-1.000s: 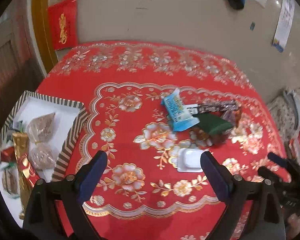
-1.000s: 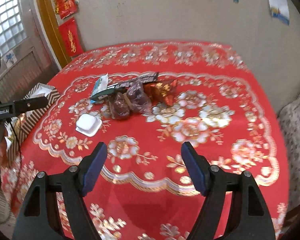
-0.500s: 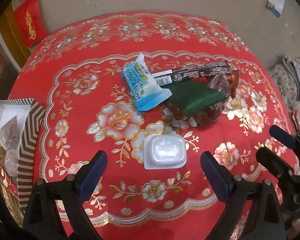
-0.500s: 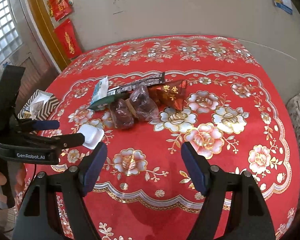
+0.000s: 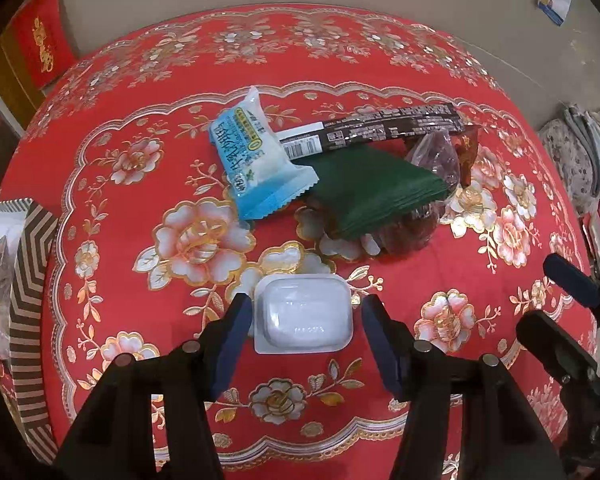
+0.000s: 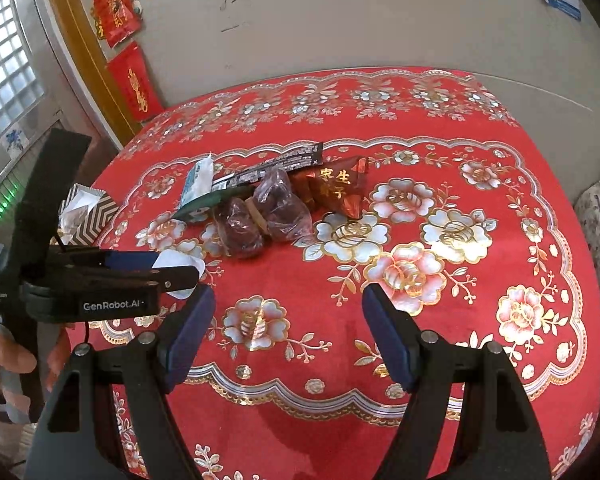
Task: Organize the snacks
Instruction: 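Grasp the white plastic tub with left tool while right grasps clear bag of dates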
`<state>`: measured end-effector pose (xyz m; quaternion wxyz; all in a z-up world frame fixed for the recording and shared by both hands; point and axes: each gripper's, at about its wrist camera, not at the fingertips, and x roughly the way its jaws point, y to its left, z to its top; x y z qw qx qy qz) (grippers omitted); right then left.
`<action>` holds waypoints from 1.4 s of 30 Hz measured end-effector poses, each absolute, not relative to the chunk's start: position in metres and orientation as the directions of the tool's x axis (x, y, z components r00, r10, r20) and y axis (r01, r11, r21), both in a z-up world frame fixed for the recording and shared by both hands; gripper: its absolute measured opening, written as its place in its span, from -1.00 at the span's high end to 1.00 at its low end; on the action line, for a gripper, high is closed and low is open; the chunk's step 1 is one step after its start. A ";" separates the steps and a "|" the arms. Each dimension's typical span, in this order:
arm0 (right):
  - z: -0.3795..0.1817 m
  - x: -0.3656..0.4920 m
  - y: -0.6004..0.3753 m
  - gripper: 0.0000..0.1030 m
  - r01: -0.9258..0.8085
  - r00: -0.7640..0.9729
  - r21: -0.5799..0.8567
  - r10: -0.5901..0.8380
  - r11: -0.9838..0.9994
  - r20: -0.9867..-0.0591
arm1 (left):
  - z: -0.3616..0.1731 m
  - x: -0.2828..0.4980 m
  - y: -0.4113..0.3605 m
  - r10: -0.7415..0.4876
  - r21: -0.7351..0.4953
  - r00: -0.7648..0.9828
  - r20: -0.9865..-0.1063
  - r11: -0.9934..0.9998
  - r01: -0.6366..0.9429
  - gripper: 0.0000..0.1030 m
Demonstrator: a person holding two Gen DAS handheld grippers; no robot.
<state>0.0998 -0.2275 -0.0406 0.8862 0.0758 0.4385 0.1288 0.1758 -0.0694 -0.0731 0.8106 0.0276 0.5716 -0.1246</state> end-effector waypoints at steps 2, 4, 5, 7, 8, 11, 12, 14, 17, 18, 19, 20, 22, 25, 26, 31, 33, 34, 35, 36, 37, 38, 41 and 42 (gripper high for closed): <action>-0.041 0.102 -0.226 -0.48 -0.158 0.584 0.237 0.284 0.959 -0.761 | -0.073 0.176 -0.070 -0.148 -0.070 0.331 -0.932 0.969 0.236 0.04; -0.041 0.105 -0.225 -0.48 -0.157 0.581 0.235 0.282 0.959 -0.763 | -0.073 0.175 -0.068 -0.158 -0.077 0.333 -0.930 0.967 0.243 0.05; -0.042 0.108 -0.224 -0.48 -0.156 0.577 0.239 0.285 0.958 -0.766 | -0.073 0.175 -0.066 -0.160 -0.079 0.334 -0.929 0.967 0.243 0.05; -0.043 0.114 -0.222 -0.48 -0.151 0.572 0.244 0.286 0.958 -0.769 | -0.073 0.175 -0.061 -0.158 -0.076 0.338 -0.928 0.967 0.243 0.05; -0.044 0.118 -0.220 -0.48 -0.150 0.568 0.254 0.293 0.956 -0.769 | -0.072 0.175 -0.057 -0.161 -0.082 0.337 -0.928 0.968 0.237 0.05; -0.048 0.133 -0.210 -0.49 -0.177 0.546 0.236 0.295 0.956 -0.785 | -0.069 0.174 -0.042 -0.159 -0.085 0.342 -0.926 0.971 0.222 0.05; -0.051 0.140 -0.203 -0.49 -0.218 0.528 0.211 0.297 0.953 -0.795 | -0.069 0.172 -0.038 -0.155 -0.081 0.346 -0.925 0.972 0.218 0.05; -0.056 0.147 -0.193 -0.48 -0.284 0.520 0.134 0.270 0.949 -0.811 | -0.068 0.170 -0.031 -0.156 -0.084 0.344 -0.926 0.973 0.214 0.05; -0.063 0.155 -0.180 -0.49 -0.332 0.557 -0.013 0.185 0.943 -0.810 | -0.069 0.167 -0.023 -0.165 -0.098 0.338 -0.927 0.973 0.207 0.05; -0.064 0.158 -0.181 -0.49 -0.333 0.560 -0.015 0.185 0.943 -0.807 | -0.070 0.166 -0.022 -0.167 -0.100 0.337 -0.927 0.973 0.207 0.05; -0.065 0.161 -0.182 -0.49 -0.334 0.555 0.012 0.207 0.942 -0.806 | -0.070 0.166 -0.022 -0.168 -0.101 0.337 -0.926 0.973 0.207 0.05; -0.066 0.165 -0.185 -0.57 -0.328 0.551 0.054 0.237 0.943 -0.800 | -0.071 0.166 -0.023 -0.170 -0.102 0.336 -0.926 0.972 0.210 0.05; -0.066 0.170 -0.187 -0.66 -0.311 0.557 0.076 0.246 0.948 -0.793 | -0.072 0.166 -0.024 -0.169 -0.100 0.334 -0.927 0.972 0.214 0.05; -0.066 0.177 -0.184 -0.66 -0.304 0.560 0.079 0.245 0.949 -0.792 | -0.072 0.167 -0.025 -0.169 -0.100 0.336 -0.927 0.972 0.213 0.05; -0.067 0.180 -0.180 -0.66 -0.309 0.555 0.076 0.244 0.948 -0.795 | -0.072 0.168 -0.024 -0.172 -0.103 0.335 -0.926 0.972 0.213 0.05; -0.071 0.186 -0.168 -0.74 -0.326 0.518 0.105 0.270 0.940 -0.811 | -0.072 0.169 -0.024 -0.171 -0.102 0.340 -0.925 0.972 0.212 0.05; -0.075 0.189 -0.163 -0.74 -0.294 0.528 0.072 0.225 0.953 -0.819 | -0.072 0.169 -0.024 -0.174 -0.105 0.341 -0.924 0.972 0.212 0.05; -0.074 0.189 -0.164 -0.74 -0.282 0.541 0.085 0.232 0.956 -0.808 | -0.072 0.169 -0.023 -0.176 -0.107 0.341 -0.923 0.971 0.212 0.05; -0.074 0.190 -0.164 -0.74 -0.272 0.545 0.094 0.234 0.958 -0.805 | -0.072 0.169 -0.023 -0.178 -0.109 0.341 -0.923 0.971 0.212 0.05; -0.073 0.190 -0.164 -0.74 -0.261 0.546 0.093 0.226 0.961 -0.807 | -0.072 0.169 -0.022 -0.179 -0.111 0.341 -0.923 0.971 0.211 0.05; -0.073 0.190 -0.164 -0.73 -0.253 0.552 0.084 0.215 0.964 -0.806 | -0.072 0.169 -0.022 -0.180 -0.112 0.341 -0.923 0.971 0.210 0.05; -0.073 0.189 -0.165 -0.70 -0.245 0.559 0.070 0.199 0.967 -0.805 | -0.072 0.169 -0.022 -0.179 -0.110 0.343 -0.922 0.971 0.211 0.05; -0.072 0.182 -0.171 -0.47 -0.246 0.565 0.085 0.214 0.966 -0.797 | -0.072 0.167 -0.024 -0.171 -0.099 0.358 -0.918 0.973 0.209 0.05; -0.072 0.181 -0.172 -0.47 -0.243 0.568 0.083 0.212 0.966 -0.796 | -0.073 0.166 -0.024 -0.167 -0.095 0.366 -0.916 0.973 0.208 0.05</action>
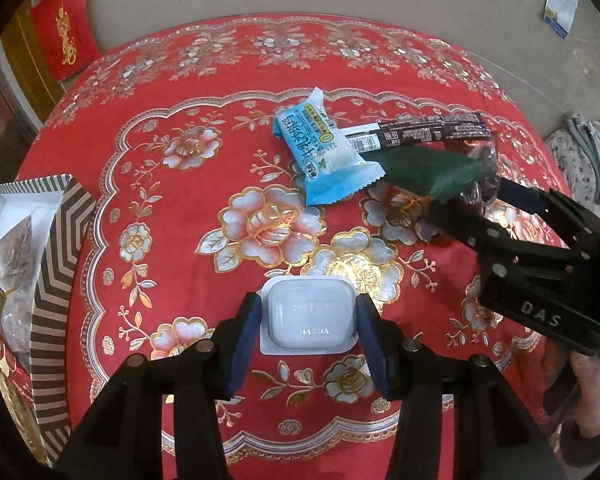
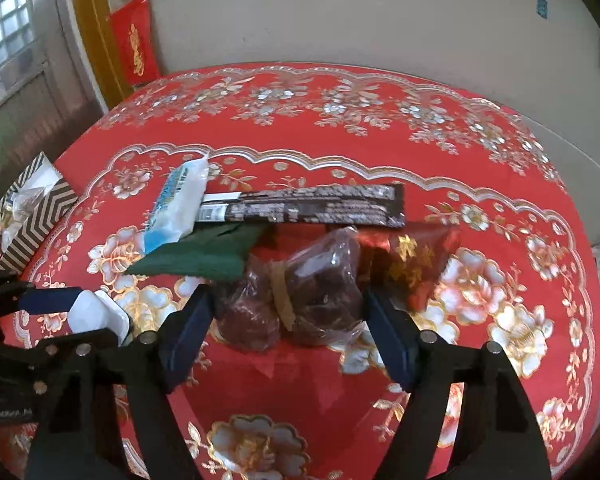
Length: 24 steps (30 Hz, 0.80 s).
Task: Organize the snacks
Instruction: 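Grasp the white plastic tub with left tool while right grasps clear bag of dates, then carry the white tub and bag of dates into the white tray and release both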
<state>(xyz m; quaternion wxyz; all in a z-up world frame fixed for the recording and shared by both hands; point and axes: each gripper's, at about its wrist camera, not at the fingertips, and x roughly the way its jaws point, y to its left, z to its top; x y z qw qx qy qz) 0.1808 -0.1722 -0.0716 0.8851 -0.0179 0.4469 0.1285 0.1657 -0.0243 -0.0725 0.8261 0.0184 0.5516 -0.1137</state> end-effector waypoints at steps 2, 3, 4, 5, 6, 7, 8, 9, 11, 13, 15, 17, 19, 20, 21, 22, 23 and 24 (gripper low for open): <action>-0.072 0.178 -0.174 -0.46 -0.253 0.563 0.089 0.221 0.963 -0.796 | -0.072 0.162 -0.023 -0.172 -0.102 0.375 -0.911 0.974 0.201 0.05; -0.071 0.176 -0.176 -0.46 -0.251 0.563 0.095 0.225 0.963 -0.795 | -0.071 0.159 -0.022 -0.176 -0.106 0.382 -0.907 0.975 0.198 0.05; -0.069 0.173 -0.176 -0.46 -0.252 0.565 0.092 0.223 0.963 -0.794 | -0.070 0.156 -0.022 -0.171 -0.100 0.391 -0.904 0.975 0.197 0.05; -0.066 0.168 -0.177 -0.46 -0.259 0.567 0.084 0.222 0.962 -0.793 | -0.068 0.151 -0.021 -0.161 -0.086 0.407 -0.899 0.977 0.198 0.05; -0.064 0.163 -0.177 -0.45 -0.263 0.569 0.079 0.221 0.961 -0.793 | -0.067 0.148 -0.021 -0.159 -0.082 0.416 -0.896 0.977 0.196 0.05; -0.062 0.157 -0.177 -0.45 -0.267 0.570 0.076 0.221 0.961 -0.792 | -0.065 0.145 -0.020 -0.159 -0.081 0.423 -0.892 0.977 0.196 0.05; -0.059 0.150 -0.177 -0.46 -0.272 0.570 0.076 0.224 0.959 -0.791 | -0.064 0.141 -0.019 -0.160 -0.080 0.428 -0.890 0.977 0.199 0.05; -0.058 0.143 -0.177 -0.46 -0.273 0.573 0.071 0.222 0.959 -0.789 | -0.064 0.138 -0.018 -0.161 -0.080 0.431 -0.888 0.977 0.199 0.05; -0.055 0.131 -0.175 -0.46 -0.274 0.576 0.065 0.218 0.959 -0.788 | -0.063 0.131 -0.017 -0.159 -0.077 0.439 -0.884 0.977 0.200 0.05; -0.053 0.120 -0.172 -0.45 -0.282 0.573 0.066 0.223 0.957 -0.788 | -0.062 0.125 -0.017 -0.153 -0.066 0.449 -0.880 0.977 0.203 0.05; -0.051 0.107 -0.169 -0.46 -0.290 0.578 0.057 0.222 0.955 -0.785 | -0.061 0.119 -0.016 -0.158 -0.070 0.452 -0.878 0.976 0.205 0.05; -0.050 0.097 -0.169 -0.45 -0.288 0.580 0.066 0.229 0.955 -0.782 | -0.059 0.113 -0.015 -0.162 -0.073 0.454 -0.876 0.976 0.207 0.05; -0.048 0.090 -0.167 -0.46 -0.289 0.583 0.066 0.230 0.955 -0.779 | -0.055 0.106 -0.014 -0.158 -0.066 0.466 -0.871 0.976 0.208 0.05; -0.047 0.086 -0.166 -0.45 -0.289 0.584 0.069 0.233 0.955 -0.777 | -0.054 0.104 -0.014 -0.157 -0.065 0.469 -0.869 0.976 0.207 0.05; -0.046 0.085 -0.166 -0.46 -0.290 0.585 0.072 0.236 0.954 -0.776 | -0.052 0.101 -0.012 -0.156 -0.063 0.476 -0.866 0.977 0.205 0.05; -0.044 0.082 -0.165 -0.45 -0.290 0.587 0.070 0.235 0.954 -0.775 | -0.050 0.099 -0.010 -0.153 -0.059 0.480 -0.864 0.977 0.204 0.05; -0.043 0.080 -0.163 -0.46 -0.291 0.588 0.068 0.234 0.954 -0.774 | -0.048 0.096 -0.008 -0.148 -0.054 0.488 -0.860 0.978 0.202 0.05; -0.042 0.080 -0.162 -0.46 -0.293 0.590 0.070 0.238 0.954 -0.772 | -0.046 0.094 -0.005 -0.147 -0.054 0.493 -0.858 0.979 0.199 0.05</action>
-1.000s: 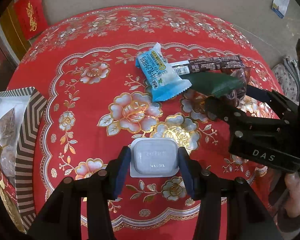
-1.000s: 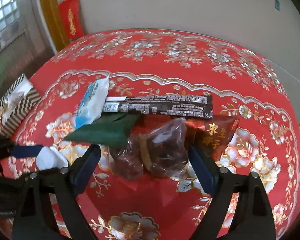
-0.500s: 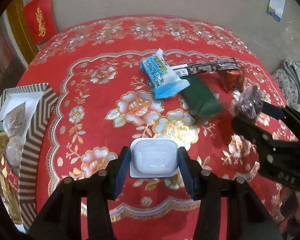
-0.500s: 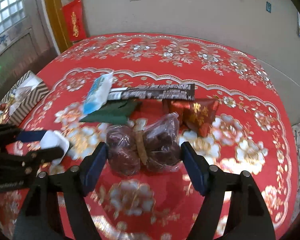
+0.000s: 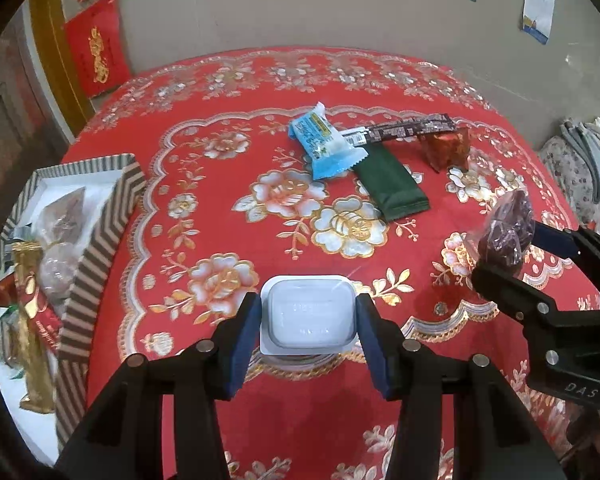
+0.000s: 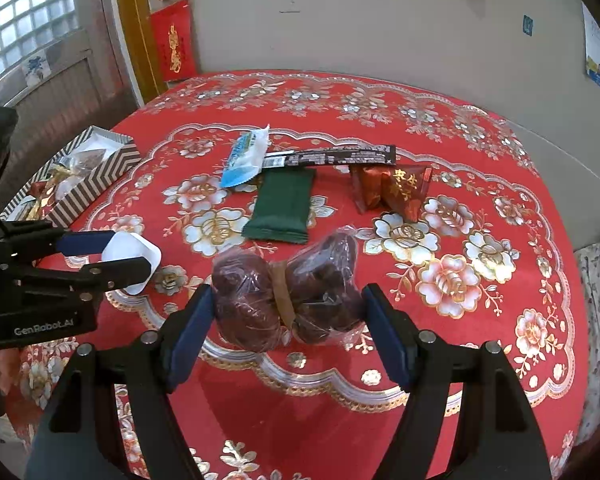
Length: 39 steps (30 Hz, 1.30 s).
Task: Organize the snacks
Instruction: 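Carry the white tub and bag of dates into the white tray and release both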
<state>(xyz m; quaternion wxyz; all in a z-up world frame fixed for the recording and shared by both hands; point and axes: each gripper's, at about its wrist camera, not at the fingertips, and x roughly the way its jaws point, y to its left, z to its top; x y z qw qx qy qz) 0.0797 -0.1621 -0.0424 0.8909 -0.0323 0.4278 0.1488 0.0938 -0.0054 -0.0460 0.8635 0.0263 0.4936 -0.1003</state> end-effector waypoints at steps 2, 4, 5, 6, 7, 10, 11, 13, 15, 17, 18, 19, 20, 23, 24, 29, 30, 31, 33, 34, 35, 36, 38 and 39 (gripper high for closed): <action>-0.040 0.078 -0.158 -0.46 -0.298 0.591 0.070 0.242 0.952 -0.770 | -0.042 0.091 0.000 -0.142 -0.049 0.501 -0.854 0.980 0.193 0.05; -0.039 0.077 -0.153 -0.46 -0.309 0.591 0.069 0.248 0.949 -0.768 | -0.038 0.088 0.006 -0.133 -0.044 0.513 -0.848 0.982 0.182 0.05; -0.038 0.076 -0.148 -0.46 -0.316 0.591 0.067 0.252 0.946 -0.767 | -0.036 0.086 0.009 -0.128 -0.040 0.518 -0.846 0.983 0.177 0.05; -0.037 0.075 -0.145 -0.46 -0.320 0.591 0.066 0.253 0.945 -0.766 | -0.035 0.085 0.011 -0.125 -0.039 0.521 -0.845 0.984 0.174 0.05; -0.036 0.075 -0.141 -0.46 -0.327 0.591 0.066 0.259 0.943 -0.764 | -0.034 0.085 0.015 -0.124 -0.039 0.522 -0.844 0.985 0.170 0.05; -0.034 0.074 -0.131 -0.46 -0.345 0.591 0.070 0.274 0.936 -0.759 | -0.029 0.082 0.024 -0.115 -0.035 0.532 -0.839 0.987 0.158 0.05; -0.034 0.074 -0.127 -0.46 -0.351 0.589 0.073 0.281 0.933 -0.758 | -0.027 0.082 0.027 -0.111 -0.034 0.536 -0.837 0.988 0.152 0.05; -0.033 0.074 -0.120 -0.46 -0.362 0.588 0.073 0.288 0.929 -0.755 | -0.025 0.081 0.033 -0.103 -0.031 0.543 -0.833 0.990 0.140 0.05; -0.031 0.075 -0.113 -0.46 -0.373 0.587 0.070 0.294 0.925 -0.754 | -0.023 0.081 0.039 -0.098 -0.033 0.545 -0.832 0.991 0.129 0.05; -0.030 0.075 -0.106 -0.46 -0.384 0.585 0.073 0.304 0.920 -0.752 | -0.022 0.080 0.044 -0.092 -0.031 0.547 -0.832 0.992 0.121 0.05; -0.029 0.075 -0.103 -0.46 -0.389 0.586 0.070 0.305 0.919 -0.751 | -0.021 0.079 0.047 -0.088 -0.029 0.550 -0.831 0.993 0.115 0.05; -0.028 0.075 -0.100 -0.46 -0.393 0.586 0.071 0.309 0.917 -0.749 | -0.020 0.079 0.049 -0.087 -0.030 0.551 -0.830 0.993 0.112 0.05; -0.027 0.075 -0.098 -0.46 -0.397 0.585 0.075 0.315 0.915 -0.748 | -0.020 0.078 0.051 -0.085 -0.031 0.552 -0.829 0.994 0.108 0.05; -0.025 0.076 -0.089 -0.46 -0.409 0.582 0.079 0.327 0.909 -0.744 | -0.017 0.077 0.059 -0.080 -0.033 0.557 -0.827 0.995 0.095 0.05; -0.025 0.076 -0.087 -0.46 -0.412 0.581 0.081 0.330 0.907 -0.744 | -0.016 0.077 0.063 -0.078 -0.035 0.558 -0.826 0.995 0.089 0.05; -0.024 0.077 -0.068 -0.46 -0.442 0.568 0.084 0.351 0.893 -0.745 | -0.010 0.078 0.079 -0.074 -0.043 0.562 -0.824 0.997 0.068 0.05; -0.024 0.078 -0.065 -0.46 -0.446 0.566 0.084 0.353 0.891 -0.745 | -0.008 0.078 0.085 -0.069 -0.045 0.565 -0.822 0.997 0.057 0.05; -0.023 0.079 -0.060 -0.46 -0.455 0.562 0.089 0.363 0.886 -0.743 | -0.007 0.079 0.090 -0.062 -0.042 0.568 -0.820 0.998 0.049 0.05; -0.021 0.081 -0.052 -0.46 -0.467 0.559 0.093 0.375 0.879 -0.739 | -0.003 0.080 0.102 -0.045 -0.036 0.575 -0.817 0.999 0.028 0.05; -0.020 0.082 -0.047 -0.46 -0.475 0.556 0.093 0.380 0.875 -0.739 | -0.001 0.080 0.108 -0.040 -0.036 0.577 -0.816 0.999 0.019 0.05; -0.019 0.084 -0.040 -0.46 -0.484 0.554 0.093 0.387 0.870 -0.737 | 0.000 0.081 0.115 -0.032 -0.034 0.578 -0.815 0.999 0.008 0.05; -0.018 0.085 -0.035 -0.46 -0.492 0.551 0.094 0.393 0.865 -0.736 | 0.001 0.081 0.123 -0.024 -0.033 0.580 -0.814 0.999 -0.005 0.05; -0.015 0.088 -0.021 -0.46 -0.512 0.544 0.097 0.409 0.854 -0.733 | 0.003 0.083 0.138 -0.011 -0.036 0.582 -0.813 0.999 -0.031 0.05; -0.015 0.090 -0.015 -0.46 -0.519 0.541 0.098 0.415 0.849 -0.732 | 0.004 0.084 0.146 -0.001 -0.034 0.582 -0.813 0.998 -0.046 0.05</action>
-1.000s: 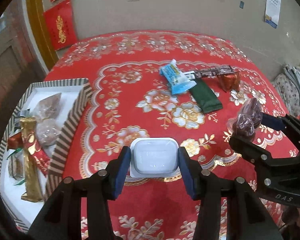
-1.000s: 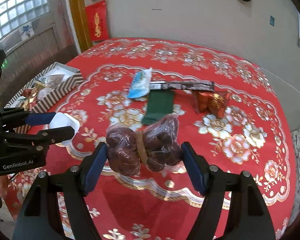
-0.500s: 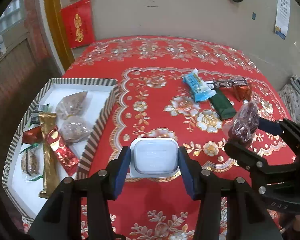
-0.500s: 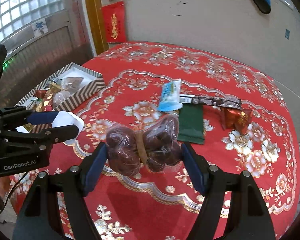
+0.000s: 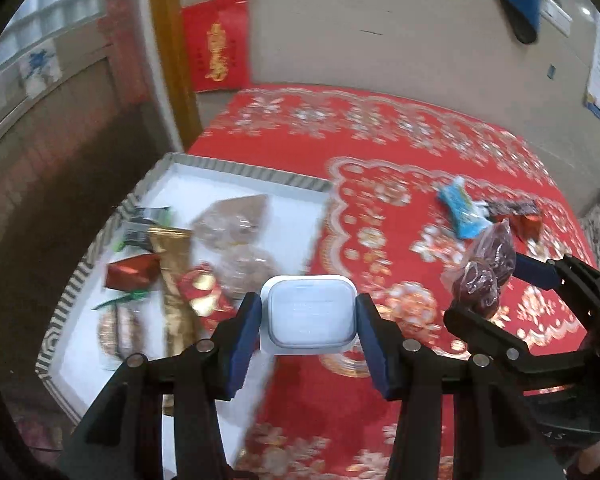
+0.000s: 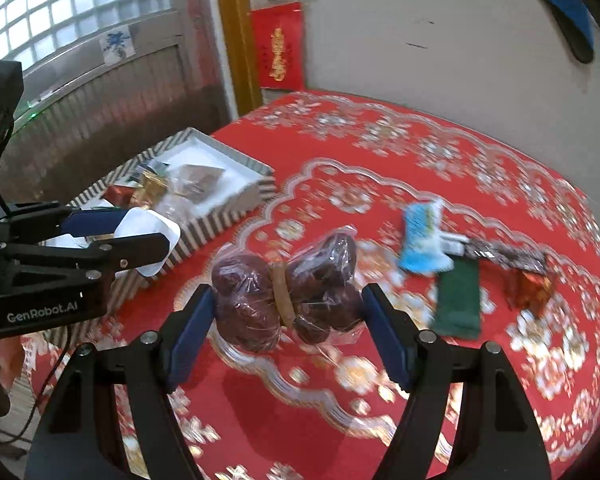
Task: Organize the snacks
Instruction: 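Carry the white tub and bag of dates into the white tray and release both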
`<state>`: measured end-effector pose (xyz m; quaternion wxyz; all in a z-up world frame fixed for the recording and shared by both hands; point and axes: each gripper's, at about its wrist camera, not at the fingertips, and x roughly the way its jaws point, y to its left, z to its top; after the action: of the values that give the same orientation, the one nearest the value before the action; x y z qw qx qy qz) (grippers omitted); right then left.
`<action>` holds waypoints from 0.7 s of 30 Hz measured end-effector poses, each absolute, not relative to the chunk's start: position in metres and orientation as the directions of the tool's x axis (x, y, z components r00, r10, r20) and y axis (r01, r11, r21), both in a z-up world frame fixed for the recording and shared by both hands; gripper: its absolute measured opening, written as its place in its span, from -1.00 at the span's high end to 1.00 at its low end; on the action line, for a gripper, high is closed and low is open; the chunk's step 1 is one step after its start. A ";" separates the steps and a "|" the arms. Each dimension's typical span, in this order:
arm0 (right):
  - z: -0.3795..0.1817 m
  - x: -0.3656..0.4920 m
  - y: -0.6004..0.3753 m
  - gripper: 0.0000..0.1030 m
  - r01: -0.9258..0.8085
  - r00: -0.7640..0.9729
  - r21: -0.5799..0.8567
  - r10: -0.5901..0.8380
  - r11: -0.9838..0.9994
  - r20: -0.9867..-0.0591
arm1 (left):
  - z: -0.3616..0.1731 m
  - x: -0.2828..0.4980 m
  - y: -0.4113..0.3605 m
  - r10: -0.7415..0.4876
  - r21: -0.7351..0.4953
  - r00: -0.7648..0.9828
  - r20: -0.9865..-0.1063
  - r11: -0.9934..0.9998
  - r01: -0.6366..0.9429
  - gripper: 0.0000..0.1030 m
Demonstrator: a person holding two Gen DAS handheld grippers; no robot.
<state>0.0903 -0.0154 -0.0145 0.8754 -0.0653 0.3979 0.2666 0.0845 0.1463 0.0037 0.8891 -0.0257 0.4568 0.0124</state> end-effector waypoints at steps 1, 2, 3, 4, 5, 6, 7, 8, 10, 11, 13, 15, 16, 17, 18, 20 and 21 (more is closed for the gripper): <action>-0.014 0.093 -0.009 -0.46 -0.527 0.538 0.099 0.422 0.844 -0.730 | 0.004 0.085 0.153 0.006 -0.033 0.583 -0.813 0.998 -0.056 0.05; -0.013 0.095 0.000 -0.46 -0.536 0.534 0.100 0.428 0.838 -0.729 | 0.005 0.085 0.161 0.014 -0.031 0.583 -0.812 0.997 -0.068 0.05; -0.012 0.097 0.007 -0.46 -0.544 0.531 0.100 0.433 0.833 -0.728 | 0.004 0.086 0.170 0.025 -0.028 0.583 -0.812 0.996 -0.082 0.05; -0.011 0.099 0.013 -0.46 -0.551 0.528 0.099 0.438 0.829 -0.728 | 0.004 0.087 0.177 0.031 -0.027 0.581 -0.813 0.995 -0.092 0.05; -0.011 0.102 0.022 -0.46 -0.560 0.523 0.100 0.444 0.822 -0.727 | 0.003 0.087 0.184 0.036 -0.028 0.580 -0.814 0.994 -0.102 0.05; -0.011 0.104 0.029 -0.46 -0.566 0.519 0.101 0.449 0.818 -0.727 | 0.002 0.087 0.192 0.044 -0.026 0.578 -0.815 0.993 -0.113 0.05; -0.010 0.106 0.036 -0.46 -0.574 0.515 0.103 0.455 0.813 -0.727 | 0.001 0.088 0.199 0.051 -0.025 0.576 -0.816 0.992 -0.123 0.05; -0.011 0.108 0.044 -0.46 -0.582 0.509 0.104 0.461 0.807 -0.727 | -0.001 0.088 0.206 0.056 -0.026 0.574 -0.817 0.991 -0.133 0.05; -0.012 0.111 0.058 -0.46 -0.597 0.498 0.103 0.467 0.796 -0.731 | -0.003 0.088 0.215 0.060 -0.029 0.570 -0.820 0.989 -0.146 0.05; -0.014 0.113 0.066 -0.46 -0.604 0.491 0.101 0.469 0.791 -0.734 | -0.005 0.088 0.220 0.062 -0.031 0.568 -0.821 0.988 -0.154 0.05; -0.017 0.117 0.079 -0.46 -0.615 0.478 0.101 0.471 0.782 -0.742 | -0.007 0.088 0.230 0.068 -0.035 0.566 -0.822 0.985 -0.169 0.05; -0.020 0.121 0.093 -0.46 -0.624 0.468 0.098 0.471 0.775 -0.747 | -0.007 0.087 0.241 0.070 -0.044 0.567 -0.821 0.982 -0.186 0.05; -0.022 0.123 0.099 -0.46 -0.629 0.462 0.101 0.475 0.771 -0.749 | -0.007 0.086 0.245 0.078 -0.041 0.568 -0.820 0.980 -0.193 0.05; -0.023 0.124 0.103 -0.46 -0.632 0.458 0.102 0.476 0.768 -0.751 | -0.008 0.086 0.250 0.086 -0.037 0.568 -0.819 0.979 -0.202 0.05; -0.025 0.126 0.107 -0.46 -0.634 0.454 0.103 0.476 0.766 -0.753 | -0.008 0.086 0.256 0.093 -0.036 0.567 -0.818 0.976 -0.213 0.05; -0.028 0.128 0.116 -0.46 -0.641 0.443 0.100 0.473 0.761 -0.761 | -0.010 0.087 0.266 0.103 -0.036 0.562 -0.821 0.972 -0.231 0.05; -0.030 0.129 0.119 -0.46 -0.643 0.440 0.099 0.471 0.760 -0.765 | -0.012 0.087 0.271 0.108 -0.035 0.559 -0.822 0.970 -0.240 0.05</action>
<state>0.1294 0.1189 -0.0304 0.8420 -0.1038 0.4133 0.3307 0.0866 0.2708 -0.0123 0.8801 -0.0714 0.4589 0.0989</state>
